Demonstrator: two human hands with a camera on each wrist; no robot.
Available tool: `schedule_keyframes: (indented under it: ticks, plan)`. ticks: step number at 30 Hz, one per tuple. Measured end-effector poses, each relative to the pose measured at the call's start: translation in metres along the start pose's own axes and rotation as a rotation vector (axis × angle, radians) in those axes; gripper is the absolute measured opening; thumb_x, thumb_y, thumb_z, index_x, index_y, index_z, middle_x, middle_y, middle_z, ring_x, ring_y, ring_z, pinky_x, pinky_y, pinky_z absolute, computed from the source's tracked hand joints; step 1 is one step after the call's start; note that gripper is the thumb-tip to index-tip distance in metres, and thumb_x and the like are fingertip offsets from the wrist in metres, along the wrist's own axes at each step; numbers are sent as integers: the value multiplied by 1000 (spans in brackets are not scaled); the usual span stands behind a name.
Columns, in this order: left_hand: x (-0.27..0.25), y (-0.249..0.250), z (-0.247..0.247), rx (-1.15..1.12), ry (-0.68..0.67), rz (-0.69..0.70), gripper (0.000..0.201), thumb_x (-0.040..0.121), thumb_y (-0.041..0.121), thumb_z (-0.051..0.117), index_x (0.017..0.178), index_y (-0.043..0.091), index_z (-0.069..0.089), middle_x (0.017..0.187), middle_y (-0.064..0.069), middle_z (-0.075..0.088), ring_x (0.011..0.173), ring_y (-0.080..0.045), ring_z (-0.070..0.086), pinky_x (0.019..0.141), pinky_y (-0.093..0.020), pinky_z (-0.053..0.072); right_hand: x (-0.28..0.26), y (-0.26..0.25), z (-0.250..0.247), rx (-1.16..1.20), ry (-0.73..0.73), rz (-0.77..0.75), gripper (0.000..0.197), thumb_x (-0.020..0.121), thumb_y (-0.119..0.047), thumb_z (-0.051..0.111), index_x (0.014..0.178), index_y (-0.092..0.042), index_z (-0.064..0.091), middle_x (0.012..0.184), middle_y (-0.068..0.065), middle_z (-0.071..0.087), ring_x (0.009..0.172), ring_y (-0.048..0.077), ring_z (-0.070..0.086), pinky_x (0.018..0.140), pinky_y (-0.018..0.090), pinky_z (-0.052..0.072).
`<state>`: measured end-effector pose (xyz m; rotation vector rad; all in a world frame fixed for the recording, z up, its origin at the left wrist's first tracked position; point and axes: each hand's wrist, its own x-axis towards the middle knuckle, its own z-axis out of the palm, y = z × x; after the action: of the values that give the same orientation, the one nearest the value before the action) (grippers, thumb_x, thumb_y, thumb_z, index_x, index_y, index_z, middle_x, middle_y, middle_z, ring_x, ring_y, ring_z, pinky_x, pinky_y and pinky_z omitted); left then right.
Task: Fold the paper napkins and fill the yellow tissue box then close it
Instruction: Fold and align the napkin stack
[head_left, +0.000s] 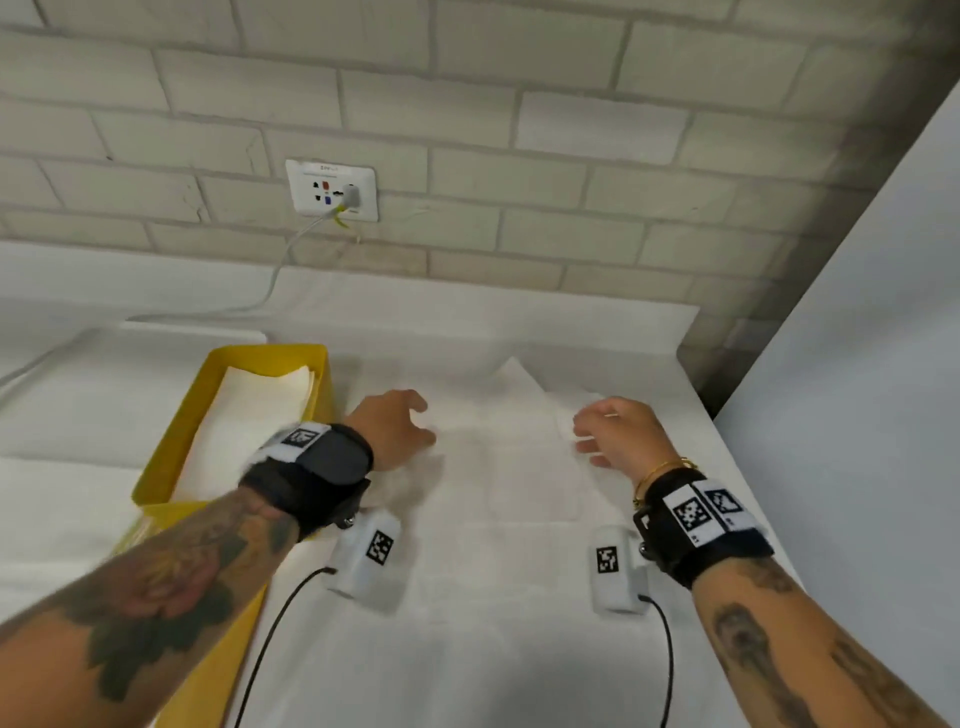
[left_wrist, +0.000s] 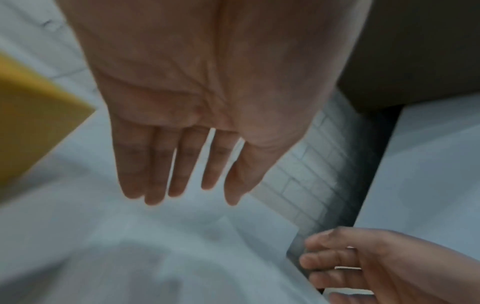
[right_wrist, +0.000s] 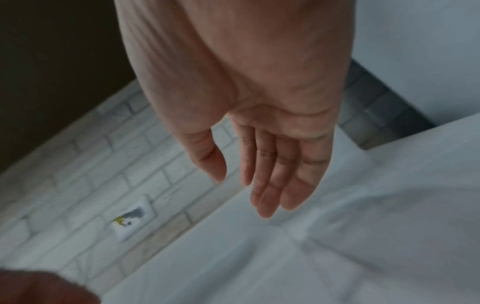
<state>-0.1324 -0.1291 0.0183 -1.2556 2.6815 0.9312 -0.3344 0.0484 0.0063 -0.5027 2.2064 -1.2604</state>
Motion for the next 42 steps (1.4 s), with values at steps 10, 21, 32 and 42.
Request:
schedule_keyframes:
  ticks: [10,21,32,42]
  plan:
    - [26,-16,28,-108,95,-192,62,90,19,75,145,14,47,140,-14,57,124,-33,58,104,-36,47,21,29,11,21,-100,37,30,87,-19,74,113,-20,60,89,7,70,68,15,64,59,25,45]
    - [-4,14,17,-173,101,115,64,79,29,86,135,32,56,132,8,58,118,-14,58,95,-25,45,12,-10,-20,192,-271,-485,35,86,-1,73,92,-36,76,84,-7,64,85,9,64,82,29,49]
    - [-47,90,21,-672,106,404,24,96,20,68,107,-1,74,103,-17,76,100,-36,71,89,-49,57,-27,-78,-61,174,-328,-873,31,87,-2,75,108,-24,69,99,-1,71,98,11,67,96,33,55]
    - [-65,68,66,-1432,96,141,36,93,19,64,120,-2,69,118,-20,73,108,-35,70,94,-43,58,-59,25,-11,349,-558,-215,56,79,-20,86,129,-18,63,117,4,75,109,24,72,100,52,54]
